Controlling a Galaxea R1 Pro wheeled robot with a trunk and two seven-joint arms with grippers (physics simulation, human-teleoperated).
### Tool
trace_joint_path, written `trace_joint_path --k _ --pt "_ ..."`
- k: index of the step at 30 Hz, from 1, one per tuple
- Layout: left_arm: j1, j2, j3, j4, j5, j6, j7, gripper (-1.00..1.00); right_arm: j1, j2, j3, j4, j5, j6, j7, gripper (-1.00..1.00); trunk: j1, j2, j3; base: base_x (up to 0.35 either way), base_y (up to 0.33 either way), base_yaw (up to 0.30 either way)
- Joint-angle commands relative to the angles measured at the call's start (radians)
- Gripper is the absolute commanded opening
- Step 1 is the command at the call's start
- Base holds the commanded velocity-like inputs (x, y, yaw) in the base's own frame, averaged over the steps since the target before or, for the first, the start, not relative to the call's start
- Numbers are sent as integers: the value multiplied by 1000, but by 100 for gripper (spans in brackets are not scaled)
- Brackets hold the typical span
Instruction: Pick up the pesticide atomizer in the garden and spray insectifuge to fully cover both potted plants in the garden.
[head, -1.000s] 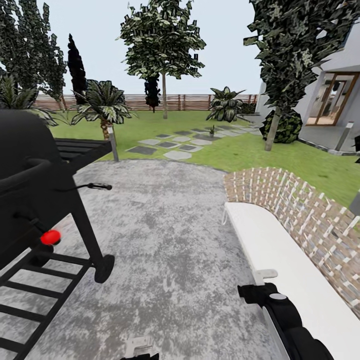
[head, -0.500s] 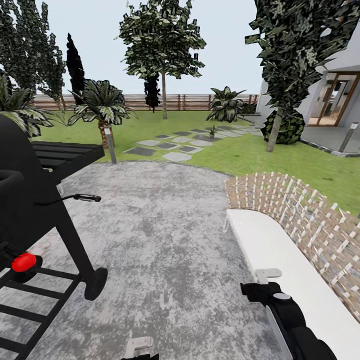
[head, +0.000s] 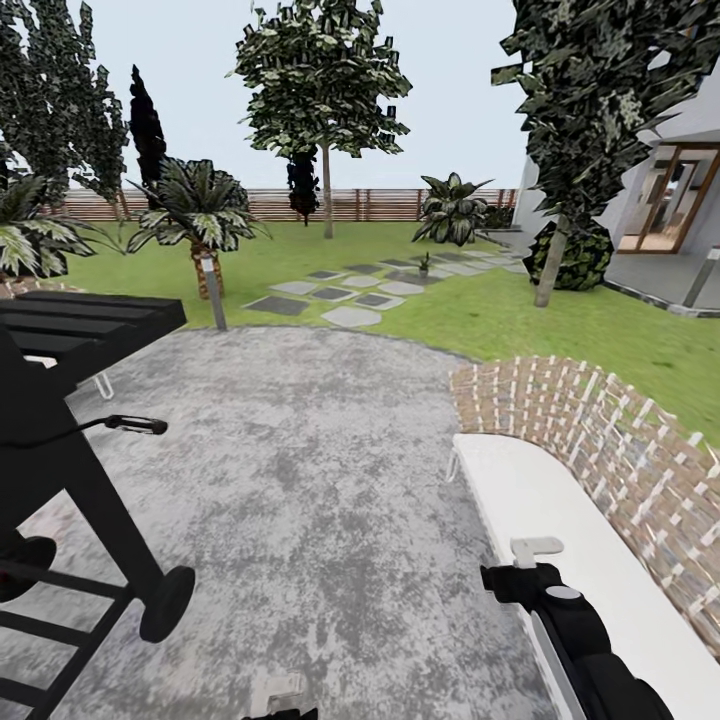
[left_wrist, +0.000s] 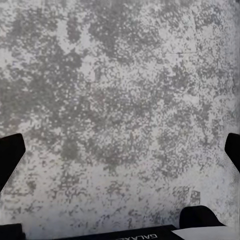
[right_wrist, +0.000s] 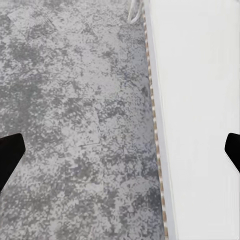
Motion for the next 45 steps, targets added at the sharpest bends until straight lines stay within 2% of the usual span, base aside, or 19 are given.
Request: trace_joint_path --k 1,45 --pt "0 0 0 0 0 0 0 100 0 0 0 0 0 0 0 100 0 0 0 320 -2 0" --pt "0 -1 0 1 0 -2 0 100 0 0 0 0 2 1 0 100 0 0 0 320 0 0"
